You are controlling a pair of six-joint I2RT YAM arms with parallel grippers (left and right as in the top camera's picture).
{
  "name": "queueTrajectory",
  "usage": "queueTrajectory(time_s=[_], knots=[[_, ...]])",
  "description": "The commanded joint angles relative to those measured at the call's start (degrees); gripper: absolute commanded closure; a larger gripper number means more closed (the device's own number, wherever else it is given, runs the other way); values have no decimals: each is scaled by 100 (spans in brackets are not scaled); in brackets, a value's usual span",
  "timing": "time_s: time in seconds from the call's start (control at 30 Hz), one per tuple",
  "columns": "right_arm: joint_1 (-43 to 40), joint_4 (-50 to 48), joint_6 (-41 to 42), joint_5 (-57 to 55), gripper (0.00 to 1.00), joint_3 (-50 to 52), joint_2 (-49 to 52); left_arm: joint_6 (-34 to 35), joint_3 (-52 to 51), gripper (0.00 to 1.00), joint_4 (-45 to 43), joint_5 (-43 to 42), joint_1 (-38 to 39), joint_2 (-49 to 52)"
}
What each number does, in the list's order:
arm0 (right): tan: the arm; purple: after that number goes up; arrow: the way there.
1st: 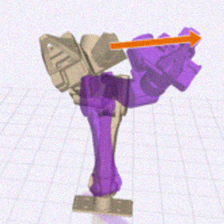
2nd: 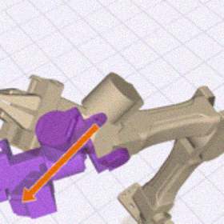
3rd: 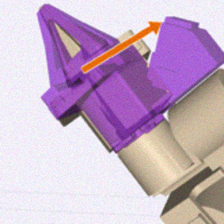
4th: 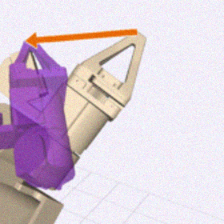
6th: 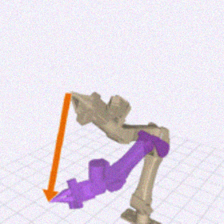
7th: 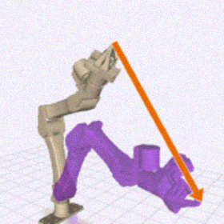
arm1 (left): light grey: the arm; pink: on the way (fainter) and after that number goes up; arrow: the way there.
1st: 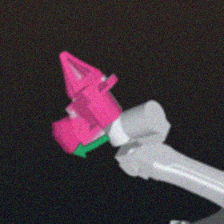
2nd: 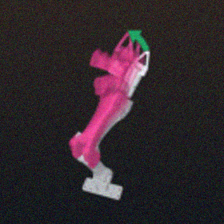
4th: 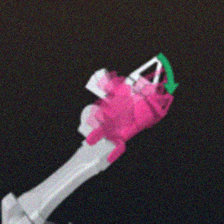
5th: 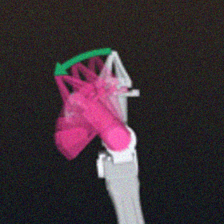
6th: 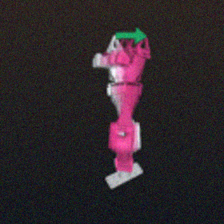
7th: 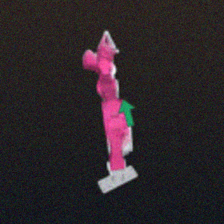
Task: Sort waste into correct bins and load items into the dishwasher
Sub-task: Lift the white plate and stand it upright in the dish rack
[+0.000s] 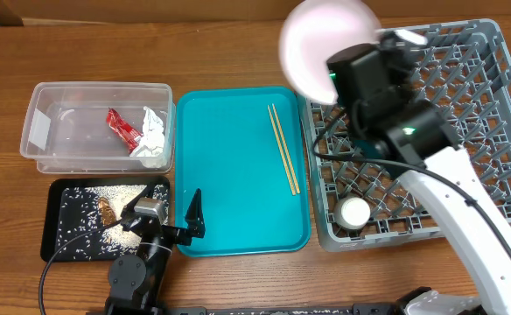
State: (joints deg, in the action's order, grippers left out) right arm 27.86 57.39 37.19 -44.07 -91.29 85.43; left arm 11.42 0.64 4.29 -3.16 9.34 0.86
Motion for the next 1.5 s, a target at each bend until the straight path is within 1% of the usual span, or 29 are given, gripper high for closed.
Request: queueTrajectory(time_s=[0.0, 0.17, 0.2, 0.3, 0.5, 0.77, 0.97, 1.13, 1.2, 1.27, 1.37, 1.4, 1.43, 1.47], knots=[[-286, 20, -170, -1366, 96, 79, 330, -114, -37, 0, -7, 59, -33, -57], [-426, -44, -188, -1945, 96, 122, 938, -114, -37, 0, -7, 61, -33, -57], [-424, -129, -350, -2026, 96, 122, 1071, -114, -37, 0, -7, 59, -33, -57], [-396, -358, -887, -2039, 96, 122, 1394, -114, -37, 0, -7, 61, -33, -57], [-393, -433, -894, -2015, 96, 122, 1843, -114, -37, 0, -7, 61, -33, -57], [-317, -271, -898, -1576, 96, 122, 1853, -114, -37, 0, -7, 59, -33, -57], [-44, -15, -901, -1519, 96, 122, 1853, -114, -37, 0, -7, 61, -33, -57], [164, -68, -898, -1657, 95, 122, 1853, -114, -37, 0, -7, 59, -33, -57], [170, -149, -898, -1676, 93, 122, 1853, -114, -37, 0, -7, 61, -33, -57], [170, -249, -896, -1665, 84, 122, 1853, -114, -37, 0, -7, 61, -33, -57], [164, -367, -894, -1436, 82, 122, 1853, -114, -37, 0, -7, 59, -33, -57], [164, -417, -896, -1316, 82, 122, 1853, -114, -37, 0, -7, 61, -33, -57], [166, -442, -894, -1222, 85, 122, 1853, -114, -37, 0, -7, 59, -33, -57], [164, -463, -892, -1119, 92, 122, 1853, -114, -37, 0, -7, 61, -33, -57]])
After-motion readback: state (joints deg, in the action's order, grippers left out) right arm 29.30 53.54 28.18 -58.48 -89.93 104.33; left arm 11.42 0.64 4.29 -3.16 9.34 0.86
